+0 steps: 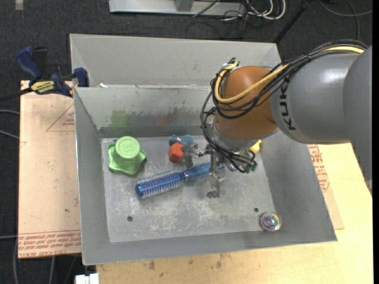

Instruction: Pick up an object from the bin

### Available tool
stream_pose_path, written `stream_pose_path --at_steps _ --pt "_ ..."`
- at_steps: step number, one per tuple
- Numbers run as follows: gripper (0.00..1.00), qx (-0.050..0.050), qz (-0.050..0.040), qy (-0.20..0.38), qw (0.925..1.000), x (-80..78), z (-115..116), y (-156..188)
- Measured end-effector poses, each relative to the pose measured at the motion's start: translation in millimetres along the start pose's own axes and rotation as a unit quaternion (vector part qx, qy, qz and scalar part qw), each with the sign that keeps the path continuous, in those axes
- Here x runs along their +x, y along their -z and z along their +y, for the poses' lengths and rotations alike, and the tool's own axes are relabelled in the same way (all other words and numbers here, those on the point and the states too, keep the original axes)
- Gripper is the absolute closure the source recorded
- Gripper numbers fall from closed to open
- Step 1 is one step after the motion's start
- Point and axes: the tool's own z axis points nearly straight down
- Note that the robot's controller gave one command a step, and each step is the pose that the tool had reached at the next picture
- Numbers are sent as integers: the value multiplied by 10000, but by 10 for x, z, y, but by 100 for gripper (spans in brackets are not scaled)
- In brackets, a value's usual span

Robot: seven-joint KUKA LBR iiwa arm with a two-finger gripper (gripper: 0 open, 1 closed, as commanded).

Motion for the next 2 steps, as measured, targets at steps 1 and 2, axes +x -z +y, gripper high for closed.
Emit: stream_pose_path --at_steps 1,2 --pt "0 -6 17 143 9999 -73 -18 -369" --pt "0 -11 9 132 9999 -78 -18 -368"
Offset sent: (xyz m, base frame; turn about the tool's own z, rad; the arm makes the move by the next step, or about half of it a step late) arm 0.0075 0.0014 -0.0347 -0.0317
